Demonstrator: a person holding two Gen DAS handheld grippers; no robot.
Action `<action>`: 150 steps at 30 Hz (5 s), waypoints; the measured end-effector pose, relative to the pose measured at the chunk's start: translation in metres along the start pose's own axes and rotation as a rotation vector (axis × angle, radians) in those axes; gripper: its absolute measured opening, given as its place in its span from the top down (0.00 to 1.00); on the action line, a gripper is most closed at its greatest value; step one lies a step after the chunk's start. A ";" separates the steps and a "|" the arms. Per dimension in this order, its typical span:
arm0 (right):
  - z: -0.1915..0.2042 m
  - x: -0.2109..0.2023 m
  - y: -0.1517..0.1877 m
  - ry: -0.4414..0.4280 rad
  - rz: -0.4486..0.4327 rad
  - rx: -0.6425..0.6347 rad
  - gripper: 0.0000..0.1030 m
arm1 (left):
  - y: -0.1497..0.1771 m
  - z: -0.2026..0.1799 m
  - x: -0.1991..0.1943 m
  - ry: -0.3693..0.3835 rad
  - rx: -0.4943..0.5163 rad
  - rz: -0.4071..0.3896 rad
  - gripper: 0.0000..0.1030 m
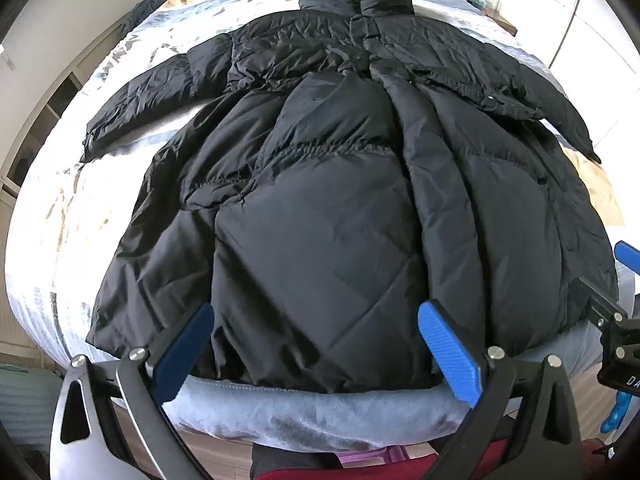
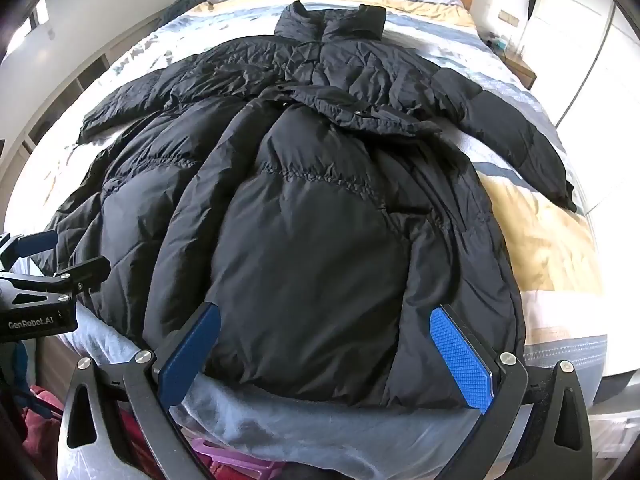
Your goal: Fold large clothes
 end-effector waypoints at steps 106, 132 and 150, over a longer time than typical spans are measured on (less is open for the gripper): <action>-0.413 0.184 -0.178 -0.181 -0.300 1.149 0.44 | -0.217 -0.032 -0.018 -0.215 -0.008 0.128 0.00; -0.405 0.161 -0.202 -0.051 -0.354 0.965 0.85 | -0.228 -0.062 0.008 -0.172 0.040 0.161 0.00; -0.326 0.086 -0.296 -0.210 -0.472 0.769 0.89 | -0.203 0.002 0.015 -0.084 -0.126 0.122 0.00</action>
Point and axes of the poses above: each gripper's, at about its wrist camera, not at the fingertips, and x roughly the way its jaws point, z to its left, y to its underside, the point moved 4 cm from there along x, roughly the way its jaws point, and after that the axes turned 11 degrees about x, right-handed, at the moved point
